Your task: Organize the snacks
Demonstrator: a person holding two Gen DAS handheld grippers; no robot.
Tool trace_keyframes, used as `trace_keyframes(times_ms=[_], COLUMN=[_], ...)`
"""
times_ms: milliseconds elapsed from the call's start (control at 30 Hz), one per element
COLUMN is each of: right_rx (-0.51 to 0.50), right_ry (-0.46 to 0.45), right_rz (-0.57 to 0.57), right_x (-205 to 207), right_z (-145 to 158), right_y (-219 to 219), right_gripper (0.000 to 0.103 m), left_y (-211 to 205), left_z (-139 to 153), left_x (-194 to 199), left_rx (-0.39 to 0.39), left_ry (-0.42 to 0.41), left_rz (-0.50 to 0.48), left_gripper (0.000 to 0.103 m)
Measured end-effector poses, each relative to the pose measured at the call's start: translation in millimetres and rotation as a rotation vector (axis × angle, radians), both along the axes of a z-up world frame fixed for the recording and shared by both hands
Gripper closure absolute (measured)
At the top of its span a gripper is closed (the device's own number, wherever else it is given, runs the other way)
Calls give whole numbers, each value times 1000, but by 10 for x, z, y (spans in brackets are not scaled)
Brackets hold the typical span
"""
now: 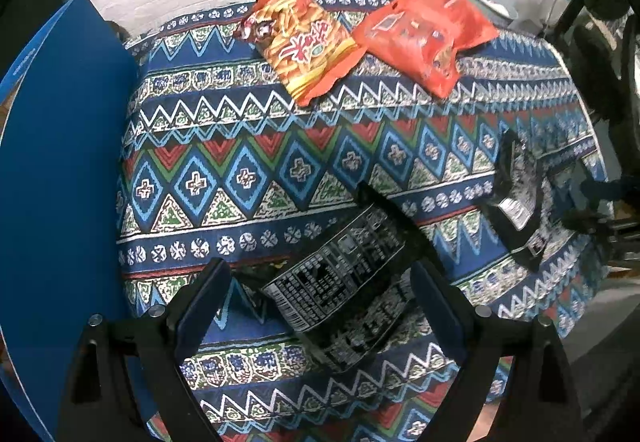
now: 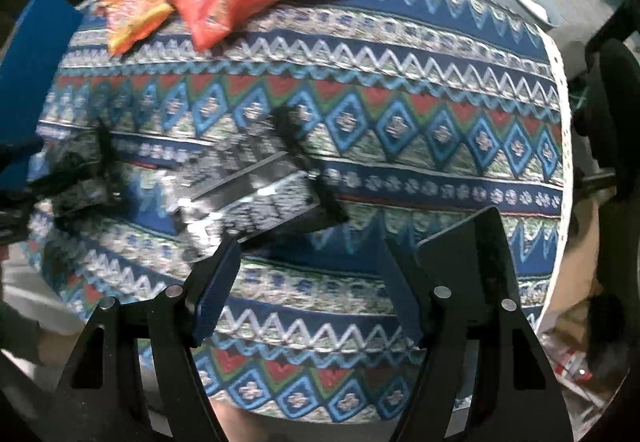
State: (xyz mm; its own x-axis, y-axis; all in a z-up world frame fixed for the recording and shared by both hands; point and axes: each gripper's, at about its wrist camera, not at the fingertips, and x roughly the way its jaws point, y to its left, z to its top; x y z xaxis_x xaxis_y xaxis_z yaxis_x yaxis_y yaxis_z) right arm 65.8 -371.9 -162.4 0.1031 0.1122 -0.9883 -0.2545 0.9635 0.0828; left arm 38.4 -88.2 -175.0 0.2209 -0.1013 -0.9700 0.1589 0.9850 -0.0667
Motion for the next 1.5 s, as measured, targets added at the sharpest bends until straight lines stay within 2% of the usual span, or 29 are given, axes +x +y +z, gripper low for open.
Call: trace_keyframes(times_ms=[133, 267, 333, 533, 667, 867, 1000, 1100, 1233, 1367, 1500], right_rx=[-105, -187, -216, -242, -113, -52, 74, 166, 186, 145, 123], right_ry=[41, 17, 13, -38, -59, -88, -95, -58, -23, -4, 14], right_rz=[26, 45, 38, -21, -88, -144, -166, -155, -107, -72, -64], right_x=[-109, -169, -57, 374, 673, 998, 998, 912, 778, 599, 583], right_z=[-267, -400, -514, -561, -536, -432, -177, -193, -261, -249, -324], right_y=[-52, 54, 112, 34, -25, -28, -51, 107, 375, 621, 703], right_gripper=[33, 33, 33, 33, 33, 32, 31, 31, 31, 31, 30], left_y=[-1, -8, 11, 51, 69, -41, -154, -243, -291, -260, -333], left_z=[46, 54, 40, 31, 40, 49, 131, 187, 128, 24, -87], left_x=[86, 159, 153, 147, 126, 105, 110, 100, 90, 86, 13], left_rx=[9, 29, 25, 13, -3, -15, -24, -9, 24, 1, 50], left_ry=[-12, -22, -20, -15, -10, -24, -47, -66, -59, -12, -18], left_rz=[-17, -17, -8, 2, -12, -72, -165, -264, -346, -351, -387], left_gripper=[10, 10, 10, 10, 10, 10, 10, 10, 10, 10, 10])
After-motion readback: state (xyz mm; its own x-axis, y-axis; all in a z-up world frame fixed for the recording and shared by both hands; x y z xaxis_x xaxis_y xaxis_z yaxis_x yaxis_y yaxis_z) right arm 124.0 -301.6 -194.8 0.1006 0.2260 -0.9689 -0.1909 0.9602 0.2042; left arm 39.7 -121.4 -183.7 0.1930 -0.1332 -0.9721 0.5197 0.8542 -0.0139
